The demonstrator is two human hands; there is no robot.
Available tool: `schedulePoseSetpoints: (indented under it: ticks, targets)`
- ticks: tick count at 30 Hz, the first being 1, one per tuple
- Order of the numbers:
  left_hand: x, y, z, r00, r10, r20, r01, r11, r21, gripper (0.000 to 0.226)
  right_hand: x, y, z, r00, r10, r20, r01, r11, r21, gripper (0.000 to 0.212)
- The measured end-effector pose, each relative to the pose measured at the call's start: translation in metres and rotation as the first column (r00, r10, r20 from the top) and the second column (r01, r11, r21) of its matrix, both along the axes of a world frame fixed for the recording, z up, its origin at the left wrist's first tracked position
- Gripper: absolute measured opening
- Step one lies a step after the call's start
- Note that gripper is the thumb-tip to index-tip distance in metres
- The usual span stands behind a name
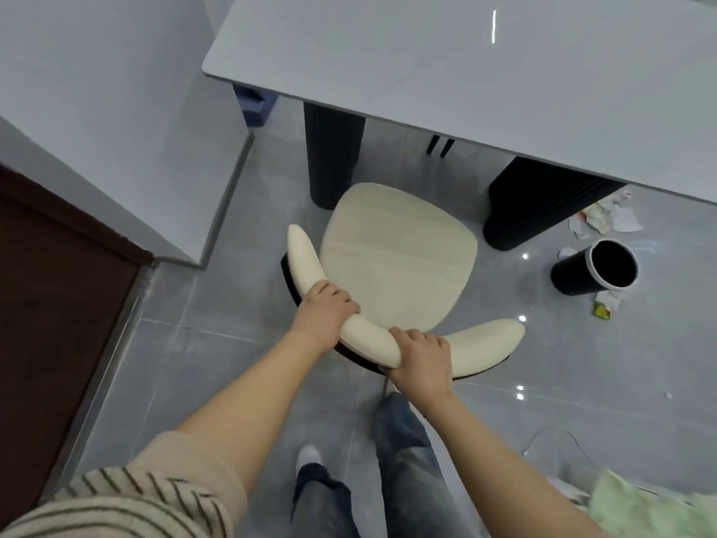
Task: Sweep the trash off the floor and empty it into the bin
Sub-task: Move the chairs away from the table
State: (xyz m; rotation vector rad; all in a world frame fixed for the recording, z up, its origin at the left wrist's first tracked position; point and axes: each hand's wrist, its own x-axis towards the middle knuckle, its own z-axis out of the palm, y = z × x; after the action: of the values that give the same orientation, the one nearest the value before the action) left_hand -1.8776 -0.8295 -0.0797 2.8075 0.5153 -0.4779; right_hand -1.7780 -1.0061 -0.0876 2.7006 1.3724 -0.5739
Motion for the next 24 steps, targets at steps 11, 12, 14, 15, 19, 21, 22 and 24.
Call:
schedulePoseSetpoints:
  ticks: [11, 12, 14, 15, 19, 21, 22, 24]
  targets:
    - [0.158, 0.018, -0.006, 0.995, 0.098, 0.013, -0.099, 0.994, 0.047, 0.054, 0.179, 0.03, -0.002, 0.995, 0.102, -0.002, -0.101, 0.991, 0.084, 0.048]
    - [0.172, 0.015, -0.005, 0.993, 0.112, 0.023, -0.113, 0.992, 0.048, 0.053, 0.198, 0.03, -0.001, 0.993, 0.12, 0.0, -0.12, 0.99, 0.078, 0.049]
    - [0.202, 0.011, -0.005, 0.99, 0.132, 0.048, -0.134, 0.99, 0.041, 0.05, 0.234, 0.03, 0.002, 0.99, 0.142, -0.005, -0.141, 0.988, 0.062, 0.051]
    - [0.215, 0.01, -0.005, 0.988, 0.14, 0.06, -0.142, 0.989, 0.037, 0.049, 0.249, 0.031, 0.002, 0.99, 0.142, -0.007, -0.141, 0.988, 0.057, 0.051]
    - [0.256, 0.022, -0.003, 0.985, 0.163, 0.051, -0.165, 0.986, 0.034, 0.046, 0.291, 0.043, 0.0, 0.988, 0.153, 0.022, -0.154, 0.985, 0.075, 0.048]
    - [0.273, 0.029, -0.002, 0.988, 0.153, 0.034, -0.154, 0.987, 0.038, 0.047, 0.308, 0.049, -0.001, 0.987, 0.16, 0.031, -0.162, 0.982, 0.096, 0.047]
    - [0.281, 0.033, -0.002, 0.988, 0.15, 0.03, -0.151, 0.988, 0.042, 0.046, 0.318, 0.053, -0.002, 0.986, 0.165, 0.032, -0.167, 0.981, 0.103, 0.047]
    - [0.297, 0.04, -0.001, 0.989, 0.145, 0.034, -0.147, 0.988, 0.05, 0.046, 0.334, 0.06, -0.001, 0.987, 0.162, 0.015, -0.163, 0.981, 0.106, 0.047]
